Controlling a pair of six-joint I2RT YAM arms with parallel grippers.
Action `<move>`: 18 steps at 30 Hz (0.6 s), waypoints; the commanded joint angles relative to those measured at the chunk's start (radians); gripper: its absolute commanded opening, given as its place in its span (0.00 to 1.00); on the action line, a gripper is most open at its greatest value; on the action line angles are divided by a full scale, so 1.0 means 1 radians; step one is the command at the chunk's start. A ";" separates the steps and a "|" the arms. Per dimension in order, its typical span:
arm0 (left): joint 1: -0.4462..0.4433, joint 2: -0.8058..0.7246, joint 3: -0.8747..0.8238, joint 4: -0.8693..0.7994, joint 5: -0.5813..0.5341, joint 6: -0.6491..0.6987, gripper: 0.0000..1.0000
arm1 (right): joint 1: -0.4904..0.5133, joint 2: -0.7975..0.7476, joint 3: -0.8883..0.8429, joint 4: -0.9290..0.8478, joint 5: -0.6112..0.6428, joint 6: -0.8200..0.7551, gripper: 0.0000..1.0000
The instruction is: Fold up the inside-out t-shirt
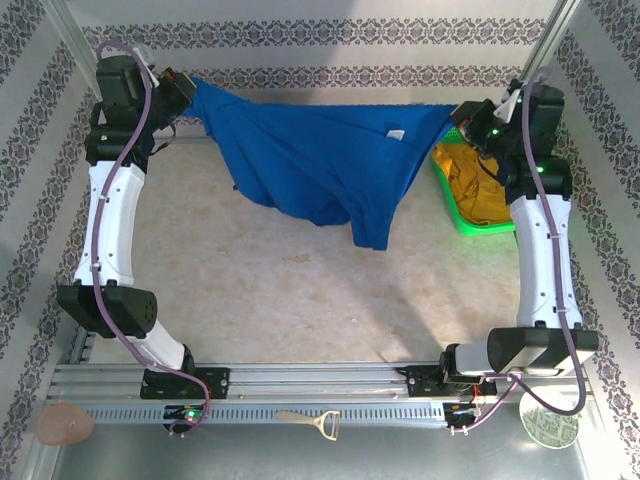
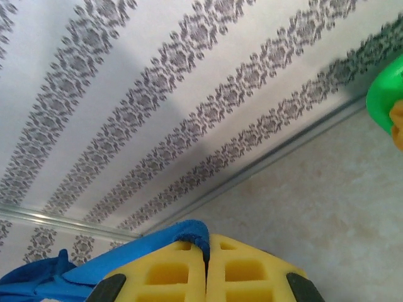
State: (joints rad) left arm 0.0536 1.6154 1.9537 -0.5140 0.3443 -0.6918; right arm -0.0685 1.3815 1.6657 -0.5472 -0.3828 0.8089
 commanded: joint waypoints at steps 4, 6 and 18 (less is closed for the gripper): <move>-0.025 -0.136 -0.077 0.097 0.078 -0.062 0.00 | 0.154 -0.033 -0.140 0.058 0.024 0.012 0.00; -0.037 -0.153 -0.098 0.110 0.086 -0.069 0.00 | 0.185 -0.018 -0.172 0.066 0.046 0.000 0.00; -0.085 -0.174 -0.239 0.157 0.121 -0.085 0.00 | 0.127 0.072 -0.121 -0.074 0.235 -0.169 0.20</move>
State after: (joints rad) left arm -0.0013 1.4395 1.7107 -0.4313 0.4236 -0.7654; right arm 0.0673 1.4368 1.5105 -0.5625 -0.2390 0.7166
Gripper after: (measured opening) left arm 0.051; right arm 0.150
